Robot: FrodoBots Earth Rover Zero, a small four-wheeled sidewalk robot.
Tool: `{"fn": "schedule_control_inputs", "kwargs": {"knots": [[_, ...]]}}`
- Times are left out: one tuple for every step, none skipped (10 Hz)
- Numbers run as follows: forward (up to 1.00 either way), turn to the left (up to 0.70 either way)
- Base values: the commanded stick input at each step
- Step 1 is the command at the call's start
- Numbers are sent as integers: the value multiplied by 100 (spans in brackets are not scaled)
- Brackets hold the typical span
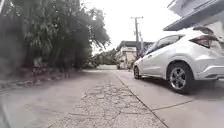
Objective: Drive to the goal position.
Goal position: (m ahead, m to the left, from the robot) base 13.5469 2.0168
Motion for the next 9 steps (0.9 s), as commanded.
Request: {"fn": "schedule_control_inputs", "kwargs": {"knots": [[85, 0], [85, 0], [85, 0], [85, -4], [85, -31], [85, -34], [85, -3], [85, 0], [85, 0]]}}
